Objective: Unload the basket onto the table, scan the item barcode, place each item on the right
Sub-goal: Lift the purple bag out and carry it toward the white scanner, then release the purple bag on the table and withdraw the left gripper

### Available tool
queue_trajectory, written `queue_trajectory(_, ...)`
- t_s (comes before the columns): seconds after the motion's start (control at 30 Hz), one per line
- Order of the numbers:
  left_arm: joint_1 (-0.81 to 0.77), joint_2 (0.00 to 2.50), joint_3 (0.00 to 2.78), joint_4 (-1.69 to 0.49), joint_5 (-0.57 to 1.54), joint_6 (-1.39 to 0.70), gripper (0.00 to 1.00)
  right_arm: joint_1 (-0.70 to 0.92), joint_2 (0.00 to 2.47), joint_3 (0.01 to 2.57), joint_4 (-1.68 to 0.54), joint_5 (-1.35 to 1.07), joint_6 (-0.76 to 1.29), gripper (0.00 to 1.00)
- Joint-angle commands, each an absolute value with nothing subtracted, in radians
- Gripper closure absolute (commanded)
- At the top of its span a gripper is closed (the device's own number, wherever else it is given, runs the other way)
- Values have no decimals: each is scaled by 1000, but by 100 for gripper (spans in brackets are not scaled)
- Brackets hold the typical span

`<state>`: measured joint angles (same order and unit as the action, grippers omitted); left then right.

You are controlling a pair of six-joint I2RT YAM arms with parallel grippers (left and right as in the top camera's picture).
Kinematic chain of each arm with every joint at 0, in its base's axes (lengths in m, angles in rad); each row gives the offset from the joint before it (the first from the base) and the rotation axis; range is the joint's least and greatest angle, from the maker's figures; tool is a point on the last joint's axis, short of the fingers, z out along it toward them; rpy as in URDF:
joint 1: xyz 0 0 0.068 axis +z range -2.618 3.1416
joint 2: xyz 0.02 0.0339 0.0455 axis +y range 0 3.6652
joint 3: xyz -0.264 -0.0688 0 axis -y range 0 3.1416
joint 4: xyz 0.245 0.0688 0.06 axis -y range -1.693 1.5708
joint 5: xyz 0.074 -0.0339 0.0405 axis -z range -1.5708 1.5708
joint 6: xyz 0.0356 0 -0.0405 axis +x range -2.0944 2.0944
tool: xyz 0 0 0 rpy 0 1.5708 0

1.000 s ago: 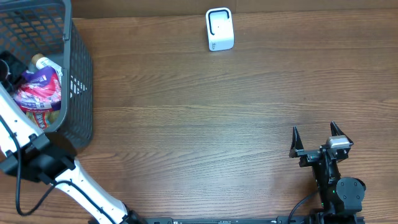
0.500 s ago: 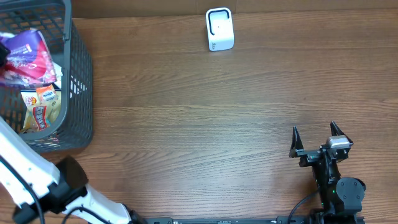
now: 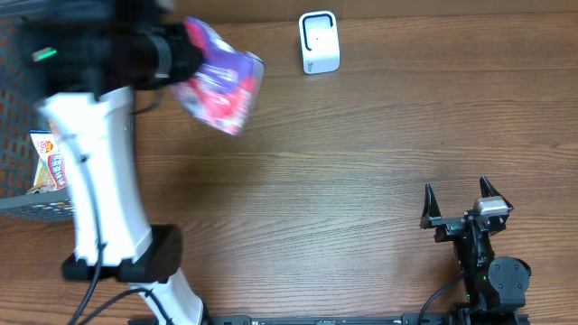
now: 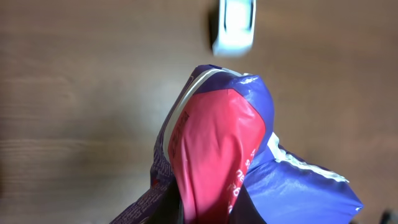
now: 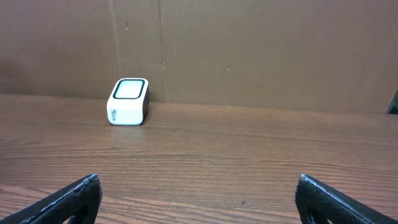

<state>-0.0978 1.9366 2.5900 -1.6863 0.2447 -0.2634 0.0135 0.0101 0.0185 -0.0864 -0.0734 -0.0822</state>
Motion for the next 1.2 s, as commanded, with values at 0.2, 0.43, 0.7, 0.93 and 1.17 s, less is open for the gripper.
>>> queue_trajectory(0.2,-374,2161,2348,-1611,-25,-402,96,11,3,9,-80,-70,-78,0)
queue_trajectory(0.43,-448,2337,2308,-1543,-6,-427,96,11,3,9,-80,-70,-78,0)
queue_trajectory(0.7,-454,2389,2333,-1576,38,-302,0,11,3,9,-80,-70,-78,0)
queue_trajectory(0.93,-365,2354,2612,-1690,95,-293,0,11,3,9,-80,-70,-78,0)
queue_trajectory(1.17,-208,2114,2730,-1690,151,-294,0,11,3,9,-80,-70,-78,0)
